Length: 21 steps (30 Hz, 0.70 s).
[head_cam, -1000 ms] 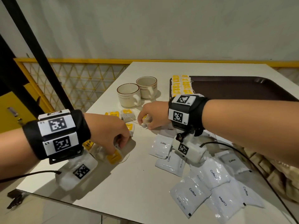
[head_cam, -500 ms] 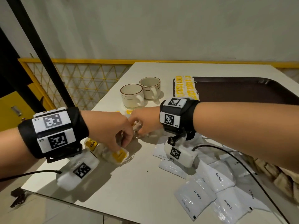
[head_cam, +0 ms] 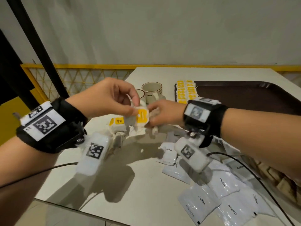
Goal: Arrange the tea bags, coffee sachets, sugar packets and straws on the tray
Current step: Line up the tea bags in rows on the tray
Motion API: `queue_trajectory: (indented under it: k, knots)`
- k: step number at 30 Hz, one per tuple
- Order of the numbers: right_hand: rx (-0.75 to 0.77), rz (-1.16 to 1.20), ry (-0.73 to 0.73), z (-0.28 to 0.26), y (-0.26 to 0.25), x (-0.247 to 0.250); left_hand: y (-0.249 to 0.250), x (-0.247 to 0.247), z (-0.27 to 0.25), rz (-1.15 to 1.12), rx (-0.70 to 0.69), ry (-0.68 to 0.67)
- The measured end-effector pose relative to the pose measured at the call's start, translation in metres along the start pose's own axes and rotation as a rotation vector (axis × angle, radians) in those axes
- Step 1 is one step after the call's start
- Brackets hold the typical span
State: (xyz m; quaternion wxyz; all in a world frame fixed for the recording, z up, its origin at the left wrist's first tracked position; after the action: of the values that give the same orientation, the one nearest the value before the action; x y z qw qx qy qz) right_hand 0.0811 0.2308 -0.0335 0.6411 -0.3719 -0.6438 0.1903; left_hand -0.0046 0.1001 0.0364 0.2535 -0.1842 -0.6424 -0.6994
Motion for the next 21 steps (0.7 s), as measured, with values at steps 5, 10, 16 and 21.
queue_trajectory:
  k: [5, 10, 16, 21]
  knots:
    - [-0.038, 1.202, 0.17, -0.051, 0.022, 0.042, -0.001, -0.017, 0.043, -0.41, -0.106, 0.431]
    - [-0.003, 1.809, 0.469, -0.096, 0.062, 0.062, 0.011, -0.08, 0.091, -0.817, -0.06, 0.559]
    - [0.048, 1.879, 0.574, -0.136, 0.085, 0.051, 0.013, -0.152, 0.112, -1.009, 0.033, 0.416]
    - [-0.022, 1.808, 0.468, -0.142, 0.092, 0.043, 0.01, -0.166, 0.109, -1.002, 0.072, 0.367]
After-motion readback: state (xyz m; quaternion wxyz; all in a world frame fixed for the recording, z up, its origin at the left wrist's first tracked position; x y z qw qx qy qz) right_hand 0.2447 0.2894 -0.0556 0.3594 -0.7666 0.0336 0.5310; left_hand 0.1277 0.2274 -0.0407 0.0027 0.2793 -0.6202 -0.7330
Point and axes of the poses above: each hand's wrist, its own z-axis towards the middle knuckle, its own x-axis out of the back of the hand, y = z × x, the point moved 4 cm from there along z, towards the middle knuckle, and after that the axes turned 2 degrees about -y, right-handed, at the moved point
